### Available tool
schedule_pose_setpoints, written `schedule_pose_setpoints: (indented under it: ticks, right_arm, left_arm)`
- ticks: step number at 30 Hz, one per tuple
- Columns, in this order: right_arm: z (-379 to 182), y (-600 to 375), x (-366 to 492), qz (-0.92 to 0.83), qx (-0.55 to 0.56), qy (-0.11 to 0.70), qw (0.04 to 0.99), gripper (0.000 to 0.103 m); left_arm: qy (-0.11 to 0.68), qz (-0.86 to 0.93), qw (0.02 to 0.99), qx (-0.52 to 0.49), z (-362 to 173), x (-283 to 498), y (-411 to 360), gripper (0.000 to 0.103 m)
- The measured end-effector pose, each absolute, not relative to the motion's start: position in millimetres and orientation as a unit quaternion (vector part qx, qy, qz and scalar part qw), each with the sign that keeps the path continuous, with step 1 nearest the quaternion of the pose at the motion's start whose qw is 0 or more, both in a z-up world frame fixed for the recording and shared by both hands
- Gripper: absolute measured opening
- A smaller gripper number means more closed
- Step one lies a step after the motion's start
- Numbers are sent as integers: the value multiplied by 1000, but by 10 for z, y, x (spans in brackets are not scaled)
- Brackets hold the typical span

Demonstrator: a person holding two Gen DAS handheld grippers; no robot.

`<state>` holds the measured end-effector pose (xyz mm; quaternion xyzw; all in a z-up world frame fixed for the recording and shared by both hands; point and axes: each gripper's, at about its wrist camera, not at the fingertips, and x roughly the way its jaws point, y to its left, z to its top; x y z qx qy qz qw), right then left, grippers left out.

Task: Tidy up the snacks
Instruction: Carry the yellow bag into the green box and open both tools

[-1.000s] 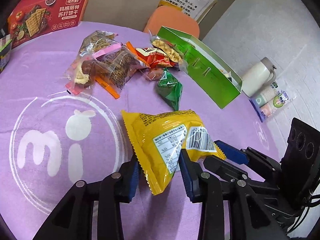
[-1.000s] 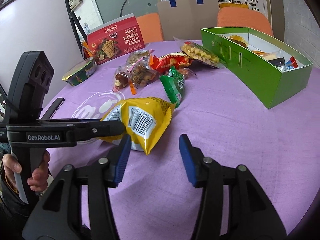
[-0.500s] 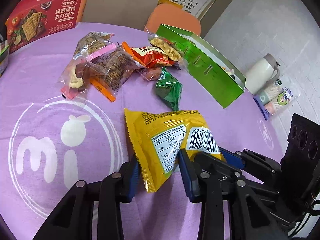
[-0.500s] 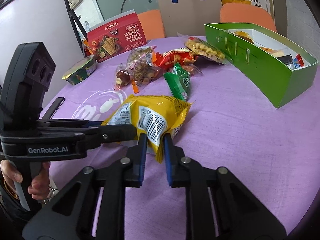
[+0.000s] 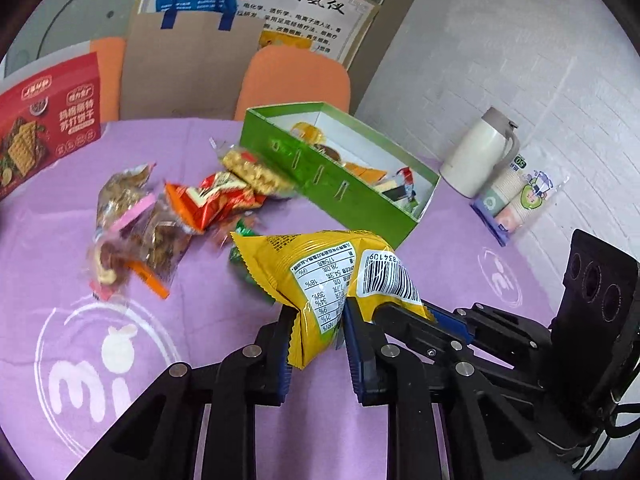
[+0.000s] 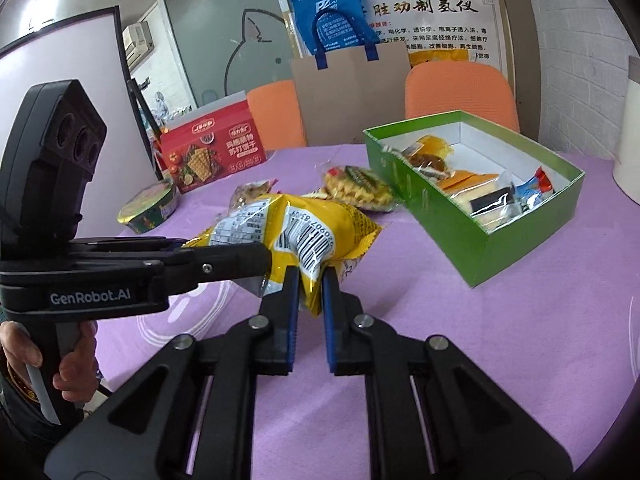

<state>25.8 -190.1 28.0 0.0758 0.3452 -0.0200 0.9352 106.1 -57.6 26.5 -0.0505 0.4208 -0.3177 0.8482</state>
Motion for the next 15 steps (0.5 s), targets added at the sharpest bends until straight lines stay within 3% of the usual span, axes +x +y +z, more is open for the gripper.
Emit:
schedule_pose_setpoints:
  ticks: [15]
  right_arm:
    - [533, -3041, 453, -112, 109, 300, 941, 13]
  left_arm:
    - [403, -388, 829, -3, 560, 1752, -1780, 22]
